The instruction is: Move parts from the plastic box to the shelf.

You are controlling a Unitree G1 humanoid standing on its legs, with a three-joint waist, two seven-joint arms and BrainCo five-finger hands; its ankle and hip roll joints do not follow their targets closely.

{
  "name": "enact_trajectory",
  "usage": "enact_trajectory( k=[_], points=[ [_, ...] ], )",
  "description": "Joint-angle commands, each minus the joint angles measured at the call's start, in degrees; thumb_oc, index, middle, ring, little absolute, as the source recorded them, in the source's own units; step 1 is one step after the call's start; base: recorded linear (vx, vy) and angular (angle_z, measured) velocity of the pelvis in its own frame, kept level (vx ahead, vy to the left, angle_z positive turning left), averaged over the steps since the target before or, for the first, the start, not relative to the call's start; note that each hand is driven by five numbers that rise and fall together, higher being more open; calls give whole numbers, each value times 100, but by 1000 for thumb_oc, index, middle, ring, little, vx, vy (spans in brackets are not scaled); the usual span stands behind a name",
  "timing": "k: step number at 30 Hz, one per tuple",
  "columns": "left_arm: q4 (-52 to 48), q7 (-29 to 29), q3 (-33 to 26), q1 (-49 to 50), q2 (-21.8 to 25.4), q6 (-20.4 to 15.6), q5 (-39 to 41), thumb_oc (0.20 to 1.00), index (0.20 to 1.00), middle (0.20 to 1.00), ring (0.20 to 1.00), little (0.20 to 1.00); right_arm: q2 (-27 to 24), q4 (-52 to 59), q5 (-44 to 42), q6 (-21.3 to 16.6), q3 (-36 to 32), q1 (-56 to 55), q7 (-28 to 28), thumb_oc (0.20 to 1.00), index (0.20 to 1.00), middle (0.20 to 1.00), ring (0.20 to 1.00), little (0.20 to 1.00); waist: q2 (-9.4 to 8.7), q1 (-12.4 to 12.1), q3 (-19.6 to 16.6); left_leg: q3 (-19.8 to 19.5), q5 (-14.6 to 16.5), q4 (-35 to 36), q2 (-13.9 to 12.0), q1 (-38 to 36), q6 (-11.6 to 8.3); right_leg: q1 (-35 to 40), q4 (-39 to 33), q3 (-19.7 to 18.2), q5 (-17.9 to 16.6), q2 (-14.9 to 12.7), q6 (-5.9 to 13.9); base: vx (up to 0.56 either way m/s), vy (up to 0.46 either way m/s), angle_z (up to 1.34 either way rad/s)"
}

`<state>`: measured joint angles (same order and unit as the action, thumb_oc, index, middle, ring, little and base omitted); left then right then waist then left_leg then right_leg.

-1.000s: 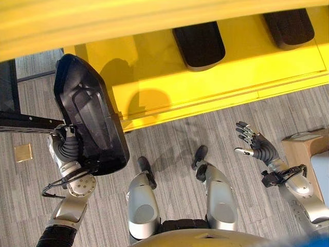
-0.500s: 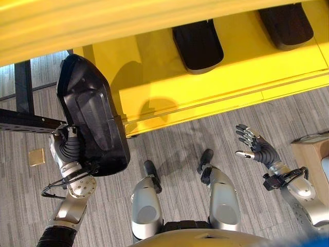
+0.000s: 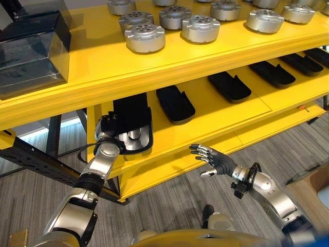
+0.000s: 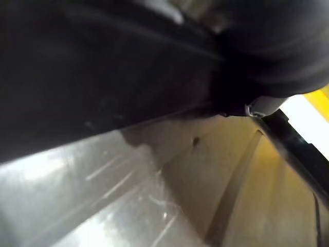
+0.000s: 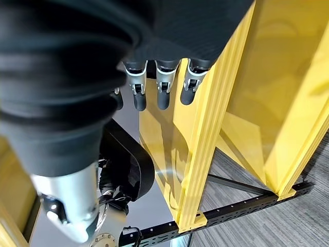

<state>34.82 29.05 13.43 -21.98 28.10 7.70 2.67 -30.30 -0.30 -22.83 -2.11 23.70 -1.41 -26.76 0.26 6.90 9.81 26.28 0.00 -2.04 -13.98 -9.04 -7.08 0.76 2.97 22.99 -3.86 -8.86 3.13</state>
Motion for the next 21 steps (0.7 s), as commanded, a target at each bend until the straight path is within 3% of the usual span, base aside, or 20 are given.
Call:
enact_trajectory(
  k=[1,11,21],
  points=[
    [50,181,55,-545,257,-203,-127,200,200,200,200,200,101,207,0,-151,65,139,-43,1000,1000,1000,1000,1000,-64,-10,-122,-207,-239,-77,-65,214,7,477,147,-329,520,-336,684,0,0,0],
    [183,434,-108,-471,167,29,60,200,200,200,200,200,108,204,72,-106,41,82,-67,1000,1000,1000,1000,1000,-77,3,-152,-183,-248,-3,-48,151,-11,556,32,-344,502,-302,680,0,0,0],
    [1016,1075,-443,-516,152,306,239,200,200,200,200,200,86,235,134,38,189,171,10,1000,1000,1000,1000,1000,-114,56,-44,-144,-285,-75,-133,294,-77,411,91,-429,539,-267,652,3,3,-4]
  ],
)
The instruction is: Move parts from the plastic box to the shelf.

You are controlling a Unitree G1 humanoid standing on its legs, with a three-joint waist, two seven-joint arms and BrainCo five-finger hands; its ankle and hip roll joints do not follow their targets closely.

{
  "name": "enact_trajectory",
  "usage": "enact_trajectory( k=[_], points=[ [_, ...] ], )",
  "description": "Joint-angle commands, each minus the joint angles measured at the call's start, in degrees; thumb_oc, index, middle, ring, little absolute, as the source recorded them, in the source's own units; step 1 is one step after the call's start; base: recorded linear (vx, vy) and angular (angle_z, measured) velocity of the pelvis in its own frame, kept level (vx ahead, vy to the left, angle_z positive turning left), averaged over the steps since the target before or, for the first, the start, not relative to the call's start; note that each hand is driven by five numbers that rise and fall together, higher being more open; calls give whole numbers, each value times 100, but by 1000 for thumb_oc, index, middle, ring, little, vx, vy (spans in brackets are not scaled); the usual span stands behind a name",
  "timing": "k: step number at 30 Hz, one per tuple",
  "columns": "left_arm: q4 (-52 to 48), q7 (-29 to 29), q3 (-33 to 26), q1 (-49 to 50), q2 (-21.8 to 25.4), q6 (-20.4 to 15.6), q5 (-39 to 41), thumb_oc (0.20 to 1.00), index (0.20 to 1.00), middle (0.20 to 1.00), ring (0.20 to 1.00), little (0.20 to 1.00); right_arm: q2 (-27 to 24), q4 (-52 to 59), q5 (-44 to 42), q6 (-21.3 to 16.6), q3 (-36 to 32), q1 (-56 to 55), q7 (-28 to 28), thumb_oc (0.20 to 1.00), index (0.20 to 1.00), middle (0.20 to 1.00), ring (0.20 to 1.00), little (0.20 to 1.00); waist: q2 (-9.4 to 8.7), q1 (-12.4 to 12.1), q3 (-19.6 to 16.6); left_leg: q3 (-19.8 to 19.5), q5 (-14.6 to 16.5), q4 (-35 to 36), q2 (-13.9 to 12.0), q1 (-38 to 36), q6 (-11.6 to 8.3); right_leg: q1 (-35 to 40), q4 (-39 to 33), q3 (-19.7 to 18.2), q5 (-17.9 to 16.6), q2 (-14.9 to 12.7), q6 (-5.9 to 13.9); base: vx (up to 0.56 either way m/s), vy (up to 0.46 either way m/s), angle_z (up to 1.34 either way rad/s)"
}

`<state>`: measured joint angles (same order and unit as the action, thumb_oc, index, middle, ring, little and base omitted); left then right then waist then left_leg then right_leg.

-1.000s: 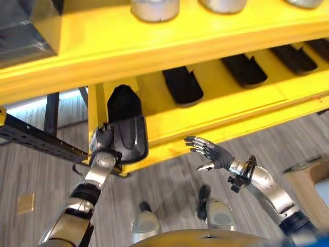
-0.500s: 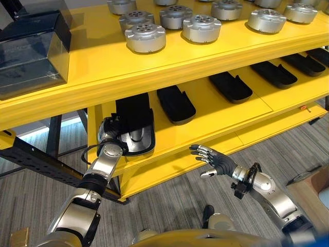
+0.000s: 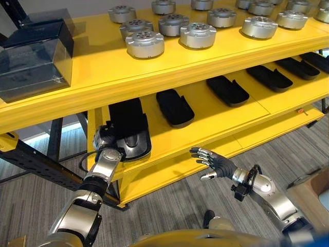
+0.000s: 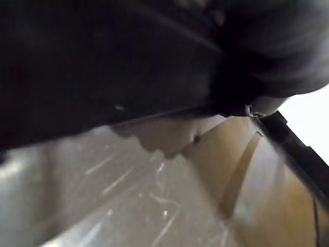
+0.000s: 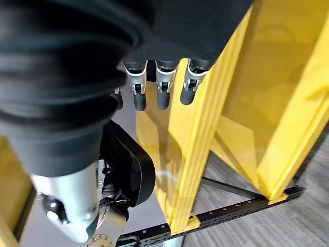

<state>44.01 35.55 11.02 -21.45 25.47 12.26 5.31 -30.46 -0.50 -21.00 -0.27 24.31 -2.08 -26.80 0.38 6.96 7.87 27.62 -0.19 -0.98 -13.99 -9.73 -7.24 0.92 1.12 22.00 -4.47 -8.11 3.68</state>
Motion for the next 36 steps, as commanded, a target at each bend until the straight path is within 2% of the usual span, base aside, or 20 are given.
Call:
enact_trajectory(
  k=[1,3,6,9,10,11,13,19,22,31,36],
  points=[
    [227,482,-236,-644,495,-102,-112,200,200,200,200,200,85,253,-43,-134,137,261,29,1000,1000,1000,1000,1000,-128,73,174,-257,-269,-205,-152,404,-75,339,304,-352,610,-335,592,-18,9,-8],
    [688,551,-237,-976,780,-28,38,200,200,200,200,200,-28,294,-82,-112,215,394,170,1000,1000,1000,1000,1000,-145,145,275,-191,-271,-320,-215,583,-115,115,400,-431,623,-325,580,-74,13,-7],
    [1414,574,-155,-1665,1248,-112,293,200,200,200,200,200,-257,338,-235,-92,301,831,380,1000,1000,1000,1000,1000,-171,270,616,-104,-273,-562,-330,969,-193,-319,555,-572,639,-304,547,-161,42,-27],
    [1716,595,1,-2126,1460,-147,392,200,200,200,200,200,-411,387,-356,6,319,1105,404,1000,1000,1000,1000,1000,-195,357,835,-136,-144,-761,-372,1155,-298,-513,673,-684,748,-324,600,-38,46,-10],
    [1757,605,22,-2191,1488,-159,408,200,200,200,200,200,-421,394,-362,5,325,1144,411,1000,1000,1000,1000,1000,-203,363,882,-69,-249,-771,-401,1240,-233,-604,672,-666,651,-304,540,-52,16,-7],
    [1801,625,71,-2282,1513,-160,409,200,200,200,200,200,-451,396,-375,6,332,1187,429,1000,1000,1000,1000,1000,-212,381,924,-142,-125,-839,-387,1249,-307,-603,723,-709,757,-322,600,-51,18,-5],
    [1891,714,192,-2537,1590,-139,399,200,200,200,200,200,-512,402,-429,14,362,1331,482,1000,1000,1000,1000,1000,-250,416,1064,-145,-91,-978,-407,1407,-319,-750,796,-750,767,-313,593,-19,28,-7],
    [2053,790,399,-2956,1730,-67,474,200,200,200,200,200,-651,430,-576,48,316,1562,525,1000,1000,1000,1000,1000,-369,463,1336,-197,59,-1485,-505,1852,-316,-1153,1104,-833,807,-333,568,-28,7,-7],
    [2124,940,452,-3186,1786,-40,698,200,200,200,200,200,-772,577,-683,92,168,1651,635,1000,1000,1000,1000,1000,-471,501,1606,-286,202,-1829,-499,2239,-266,-1536,1354,-928,835,-363,564,-38,47,-6],
    [2106,1083,327,-3035,1711,130,683,200,200,200,200,200,-790,692,-683,87,11,1531,566,1000,1000,1000,1000,1000,-532,491,1745,-312,279,-1942,-463,2294,-201,-1605,1458,-933,850,-405,575,0,0,0],
    [2072,1194,273,-2794,1713,375,561,200,200,200,200,200,-758,688,-642,94,-17,1491,571,1000,1000,1000,1000,1000,-513,426,1761,-352,280,-1938,-438,2278,-182,-1569,1458,-890,847,-446,569,0,2,1]
  ],
)
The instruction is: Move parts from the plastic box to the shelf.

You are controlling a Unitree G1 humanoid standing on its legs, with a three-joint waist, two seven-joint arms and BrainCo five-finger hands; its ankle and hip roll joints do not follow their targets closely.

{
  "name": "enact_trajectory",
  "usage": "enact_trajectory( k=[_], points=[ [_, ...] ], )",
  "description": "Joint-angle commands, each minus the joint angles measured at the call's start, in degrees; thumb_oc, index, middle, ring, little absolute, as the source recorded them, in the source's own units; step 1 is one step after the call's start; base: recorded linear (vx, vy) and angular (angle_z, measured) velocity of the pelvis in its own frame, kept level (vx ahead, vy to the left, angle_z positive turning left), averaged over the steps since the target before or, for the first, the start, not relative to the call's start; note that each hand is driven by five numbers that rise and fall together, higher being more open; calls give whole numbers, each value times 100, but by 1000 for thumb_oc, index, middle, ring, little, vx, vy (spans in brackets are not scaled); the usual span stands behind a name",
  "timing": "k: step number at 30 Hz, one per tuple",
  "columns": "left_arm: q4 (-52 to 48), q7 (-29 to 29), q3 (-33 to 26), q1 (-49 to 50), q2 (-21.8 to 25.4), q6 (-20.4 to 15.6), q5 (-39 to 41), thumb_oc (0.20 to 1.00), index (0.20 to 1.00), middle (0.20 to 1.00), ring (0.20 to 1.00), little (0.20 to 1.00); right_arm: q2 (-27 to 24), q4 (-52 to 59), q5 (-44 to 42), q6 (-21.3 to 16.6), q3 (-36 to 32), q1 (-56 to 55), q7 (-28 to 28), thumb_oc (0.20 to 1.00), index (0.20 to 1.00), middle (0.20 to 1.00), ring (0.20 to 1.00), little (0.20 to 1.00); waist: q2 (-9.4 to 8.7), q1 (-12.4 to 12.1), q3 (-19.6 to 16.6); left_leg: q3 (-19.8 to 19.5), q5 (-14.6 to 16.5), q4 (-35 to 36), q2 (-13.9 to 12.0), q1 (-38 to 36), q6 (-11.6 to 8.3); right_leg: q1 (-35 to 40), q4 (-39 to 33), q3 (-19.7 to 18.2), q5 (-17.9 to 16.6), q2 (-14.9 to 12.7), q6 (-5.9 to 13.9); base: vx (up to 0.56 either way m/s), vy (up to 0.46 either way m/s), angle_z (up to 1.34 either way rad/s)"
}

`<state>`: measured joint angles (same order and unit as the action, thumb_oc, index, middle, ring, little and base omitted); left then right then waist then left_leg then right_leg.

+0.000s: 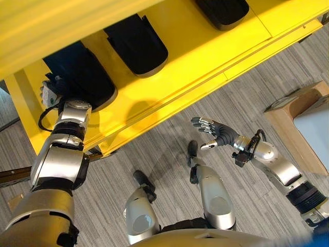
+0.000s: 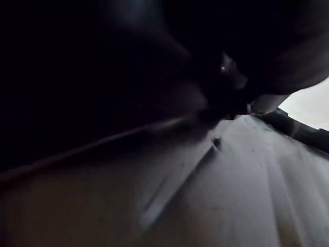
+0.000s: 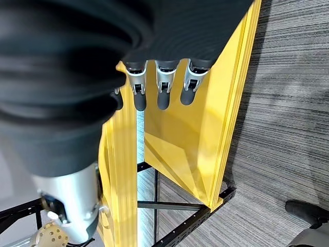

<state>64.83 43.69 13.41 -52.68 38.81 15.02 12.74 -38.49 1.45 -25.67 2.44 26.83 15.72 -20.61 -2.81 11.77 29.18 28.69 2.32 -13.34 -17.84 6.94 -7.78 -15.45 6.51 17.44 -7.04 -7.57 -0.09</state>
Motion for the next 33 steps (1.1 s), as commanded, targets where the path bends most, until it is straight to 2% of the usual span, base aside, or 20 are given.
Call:
enact_trajectory(
  k=[1,4,12,20,24,30,33],
  points=[
    [-9,393,13,371,385,128,-207,200,200,200,200,200,46,480,-167,-176,-267,-290,-45,1000,1000,1000,1000,1000,-187,-63,-368,-469,28,-699,-49,606,-126,79,914,-428,1102,-506,946,4,21,4],
    [-76,429,-35,638,501,295,-727,200,200,200,200,200,60,487,-111,-155,-320,-366,-34,1000,1000,1000,1000,1000,-143,-125,-373,-508,21,-686,-25,588,-108,111,898,-386,1079,-561,954,0,26,8],
    [-503,494,-9,1016,797,709,-1387,200,200,200,200,200,-19,457,-48,-140,-471,-551,-24,1000,1000,1000,1000,1000,-18,-215,-403,-587,14,-644,51,529,-51,143,931,-317,1036,-685,977,2,38,6],
    [-790,493,104,893,1126,831,-1907,200,200,200,200,200,-160,354,-19,-88,-627,-653,-135,1000,1000,1000,1000,1000,74,-192,-444,-614,-17,-589,91,502,-36,121,936,-319,976,-765,1011,20,58,4],
    [-723,418,277,584,1398,880,-1873,200,200,200,200,200,-270,296,-32,-61,-692,-618,-208,1000,1000,1000,1000,1000,113,-144,-434,-565,-139,-569,105,597,49,-22,941,-337,839,-789,966,-52,57,1],
    [-683,445,445,242,1465,870,-1546,200,200,200,200,200,-412,243,-15,-57,-791,-677,-321,1000,1000,1000,1000,1000,136,-36,-414,-564,-96,-650,144,679,88,-183,1070,-444,830,-867,1011,34,79,3],
    [-616,498,563,-33,1402,930,-1400,200,200,200,200,200,-464,177,-55,-53,-796,-606,-301,1000,1000,1000,1000,1000,85,9,-356,-561,-52,-775,117,818,96,-343,1157,-519,826,-860,1016,41,44,-3]
  ],
)
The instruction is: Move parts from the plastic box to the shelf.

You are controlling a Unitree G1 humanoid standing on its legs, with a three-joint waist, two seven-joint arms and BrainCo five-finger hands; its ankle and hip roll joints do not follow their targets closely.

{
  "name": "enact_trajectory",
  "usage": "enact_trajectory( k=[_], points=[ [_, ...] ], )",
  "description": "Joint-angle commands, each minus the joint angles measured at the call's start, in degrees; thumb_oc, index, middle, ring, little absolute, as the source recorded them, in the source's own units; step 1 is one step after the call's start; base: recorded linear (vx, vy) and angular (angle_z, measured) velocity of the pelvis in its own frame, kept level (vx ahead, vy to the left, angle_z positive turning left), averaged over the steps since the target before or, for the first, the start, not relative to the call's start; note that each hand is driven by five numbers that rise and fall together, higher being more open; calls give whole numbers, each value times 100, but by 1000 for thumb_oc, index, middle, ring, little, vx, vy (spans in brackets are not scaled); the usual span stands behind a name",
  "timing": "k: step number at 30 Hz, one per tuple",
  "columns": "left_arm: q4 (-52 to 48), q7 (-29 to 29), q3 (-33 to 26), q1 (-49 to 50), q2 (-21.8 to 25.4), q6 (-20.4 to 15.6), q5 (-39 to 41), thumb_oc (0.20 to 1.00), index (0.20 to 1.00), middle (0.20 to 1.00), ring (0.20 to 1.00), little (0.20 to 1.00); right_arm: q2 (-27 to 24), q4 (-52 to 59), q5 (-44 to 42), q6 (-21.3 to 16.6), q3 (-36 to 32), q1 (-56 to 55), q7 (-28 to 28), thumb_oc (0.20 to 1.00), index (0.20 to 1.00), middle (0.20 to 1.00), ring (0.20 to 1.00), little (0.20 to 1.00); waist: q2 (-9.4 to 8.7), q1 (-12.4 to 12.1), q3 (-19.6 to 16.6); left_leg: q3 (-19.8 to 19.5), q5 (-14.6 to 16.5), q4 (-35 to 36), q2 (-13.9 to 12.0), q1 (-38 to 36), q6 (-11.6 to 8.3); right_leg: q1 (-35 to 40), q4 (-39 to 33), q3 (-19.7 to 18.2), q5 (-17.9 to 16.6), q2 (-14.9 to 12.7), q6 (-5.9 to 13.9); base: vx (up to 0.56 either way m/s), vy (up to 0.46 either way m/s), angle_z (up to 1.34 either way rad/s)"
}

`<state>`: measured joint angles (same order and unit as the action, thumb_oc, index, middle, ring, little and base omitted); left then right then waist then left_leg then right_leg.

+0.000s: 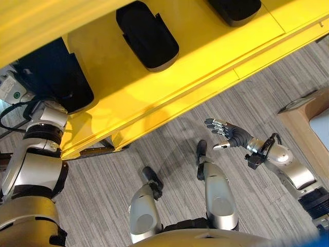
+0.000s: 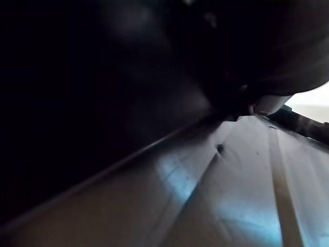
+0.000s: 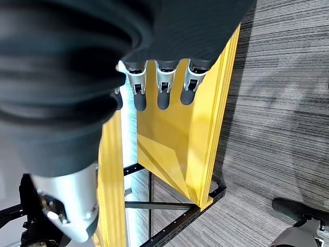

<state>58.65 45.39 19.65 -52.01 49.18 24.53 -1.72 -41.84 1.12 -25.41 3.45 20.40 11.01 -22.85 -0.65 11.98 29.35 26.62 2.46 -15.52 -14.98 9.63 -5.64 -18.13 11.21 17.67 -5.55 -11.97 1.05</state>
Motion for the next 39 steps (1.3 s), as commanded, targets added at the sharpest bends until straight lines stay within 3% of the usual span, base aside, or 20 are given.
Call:
enact_trajectory(
  k=[1,13,24,25,28,32,35,39],
  points=[
    [7,344,-36,-159,364,17,8,200,200,200,200,200,-142,196,-94,-169,-155,-133,-86,1000,1000,1000,1000,1000,-145,-11,-357,-360,-53,-611,-186,606,-119,-128,723,-562,682,-418,899,0,0,0],
    [120,531,-67,-208,104,485,341,200,200,200,200,200,-49,198,-160,-250,-70,13,57,1000,1000,1000,1000,1000,-335,-78,-198,-414,24,-887,-281,945,-132,-428,889,-613,717,-312,882,-14,-22,-2],
    [6,703,-481,332,31,474,226,200,200,200,200,200,76,224,-29,-189,-125,-97,120,1000,1000,1000,1000,1000,-312,-160,-212,-445,-50,-753,-250,818,-151,-303,792,-532,657,-366,900,-4,-1,1],
    [-17,683,-475,354,92,444,110,1000,1000,1000,1000,1000,61,205,-43,-198,-151,-129,95,1000,1000,1000,1000,1000,-303,-161,-225,-444,-62,-735,-242,799,-150,-284,771,-530,639,-368,905,0,0,0],
    [-51,582,-444,359,145,364,100,1000,1000,1000,1000,1000,47,211,-38,-214,-158,-149,145,1000,1000,1000,1000,1000,-291,-156,-233,-435,-67,-718,-240,786,-152,-274,755,-531,632,-372,909,0,0,0],
    [-229,785,-463,375,201,256,46,1000,1000,1000,1000,1000,2,233,-42,-222,-214,-262,69,1000,1000,1000,1000,1000,-271,-131,-261,-408,-65,-703,-245,736,-134,-254,770,-540,636,-383,907,0,0,0],
    [-303,1097,-523,354,289,88,430,1000,1000,1000,1000,1000,-21,252,-61,-205,-258,-334,36,1000,1000,1000,1000,1000,-256,-122,-295,-399,-72,-675,-233,672,-122,-197,776,-541,657,-376,895,0,0,0],
    [-489,1906,-799,363,425,-614,562,1000,1000,1000,1000,1000,-26,252,-1,-186,-301,-480,-15,1000,1000,1000,1000,1000,-206,-112,-385,-395,-106,-575,-193,522,-121,-48,728,-521,672,-387,880,24,1,0]
  ],
)
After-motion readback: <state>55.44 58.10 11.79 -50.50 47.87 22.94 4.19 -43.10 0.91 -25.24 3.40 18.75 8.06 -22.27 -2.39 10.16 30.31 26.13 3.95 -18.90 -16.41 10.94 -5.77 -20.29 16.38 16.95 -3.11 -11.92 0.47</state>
